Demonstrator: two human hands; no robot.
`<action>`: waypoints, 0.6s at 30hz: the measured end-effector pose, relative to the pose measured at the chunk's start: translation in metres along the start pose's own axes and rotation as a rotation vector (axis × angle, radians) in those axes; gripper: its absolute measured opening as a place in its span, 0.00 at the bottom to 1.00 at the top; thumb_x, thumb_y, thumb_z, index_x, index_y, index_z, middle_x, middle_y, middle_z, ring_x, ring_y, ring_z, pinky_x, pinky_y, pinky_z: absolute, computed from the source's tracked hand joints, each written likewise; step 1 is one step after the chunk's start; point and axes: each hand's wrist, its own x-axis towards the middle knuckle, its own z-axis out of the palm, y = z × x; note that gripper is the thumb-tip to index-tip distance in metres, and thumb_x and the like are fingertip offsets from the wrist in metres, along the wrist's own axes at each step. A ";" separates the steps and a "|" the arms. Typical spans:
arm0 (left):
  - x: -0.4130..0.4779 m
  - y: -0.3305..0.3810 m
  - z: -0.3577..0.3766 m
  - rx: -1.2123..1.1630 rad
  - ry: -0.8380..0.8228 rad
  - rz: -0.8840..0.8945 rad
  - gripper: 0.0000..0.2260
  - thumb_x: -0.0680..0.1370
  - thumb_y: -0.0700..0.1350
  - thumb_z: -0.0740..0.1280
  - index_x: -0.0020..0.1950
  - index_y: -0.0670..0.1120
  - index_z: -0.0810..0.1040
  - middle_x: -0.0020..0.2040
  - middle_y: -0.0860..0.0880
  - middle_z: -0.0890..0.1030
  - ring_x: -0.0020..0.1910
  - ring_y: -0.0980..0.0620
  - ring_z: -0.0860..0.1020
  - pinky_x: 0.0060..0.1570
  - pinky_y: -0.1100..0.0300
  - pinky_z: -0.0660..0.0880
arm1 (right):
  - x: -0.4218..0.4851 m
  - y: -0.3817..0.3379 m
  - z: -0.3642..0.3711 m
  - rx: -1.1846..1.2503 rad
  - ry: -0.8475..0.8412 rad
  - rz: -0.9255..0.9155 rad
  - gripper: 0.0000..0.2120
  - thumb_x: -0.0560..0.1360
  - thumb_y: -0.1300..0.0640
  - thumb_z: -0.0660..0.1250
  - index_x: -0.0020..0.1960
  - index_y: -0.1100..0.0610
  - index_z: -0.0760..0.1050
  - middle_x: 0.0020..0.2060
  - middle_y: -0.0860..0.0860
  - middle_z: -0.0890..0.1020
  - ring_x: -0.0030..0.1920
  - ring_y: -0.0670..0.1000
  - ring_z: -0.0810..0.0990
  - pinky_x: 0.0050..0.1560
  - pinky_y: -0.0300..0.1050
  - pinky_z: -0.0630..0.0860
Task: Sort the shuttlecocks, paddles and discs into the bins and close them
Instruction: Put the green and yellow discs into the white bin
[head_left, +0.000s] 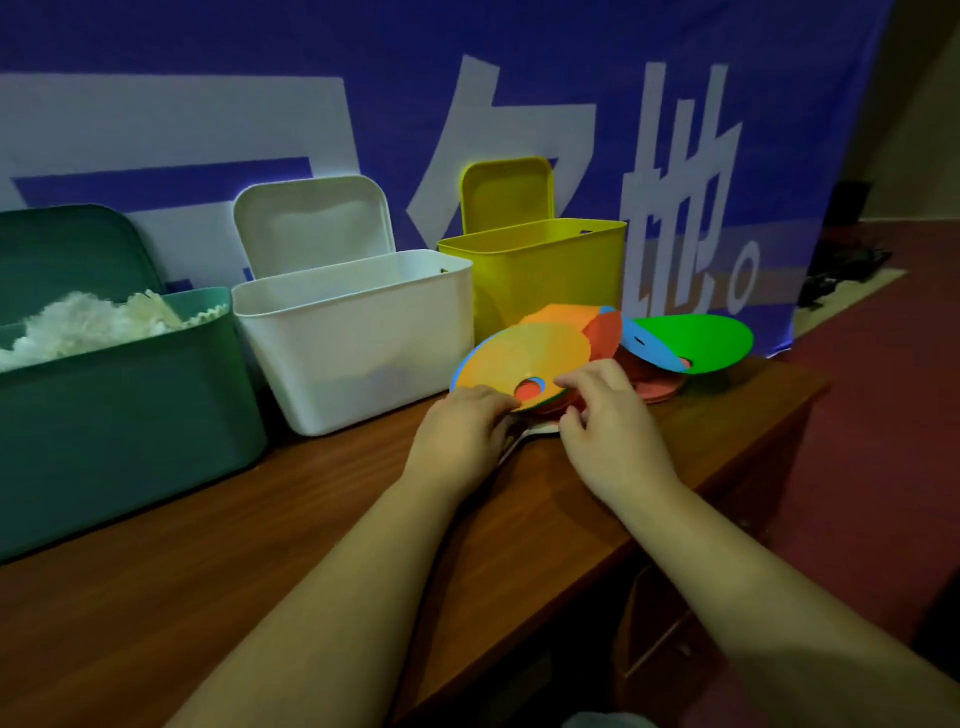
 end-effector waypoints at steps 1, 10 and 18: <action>0.000 -0.003 0.000 0.019 0.030 0.006 0.15 0.79 0.51 0.62 0.61 0.55 0.84 0.55 0.53 0.84 0.57 0.47 0.79 0.52 0.49 0.77 | -0.003 0.002 0.006 0.011 0.000 -0.008 0.15 0.79 0.60 0.66 0.65 0.52 0.79 0.61 0.46 0.72 0.50 0.50 0.79 0.55 0.52 0.80; -0.008 -0.005 -0.019 -0.149 0.232 -0.095 0.11 0.72 0.48 0.79 0.39 0.49 0.77 0.40 0.55 0.78 0.45 0.52 0.72 0.41 0.56 0.67 | -0.005 0.005 0.015 0.115 0.101 -0.069 0.11 0.80 0.58 0.72 0.62 0.52 0.80 0.57 0.46 0.74 0.53 0.46 0.78 0.54 0.50 0.81; -0.022 0.008 -0.037 -0.181 0.341 -0.060 0.10 0.79 0.52 0.73 0.45 0.48 0.79 0.41 0.55 0.77 0.45 0.51 0.75 0.43 0.54 0.71 | -0.010 -0.003 0.011 0.109 0.121 -0.031 0.18 0.80 0.53 0.73 0.68 0.49 0.75 0.54 0.44 0.73 0.49 0.42 0.77 0.50 0.45 0.81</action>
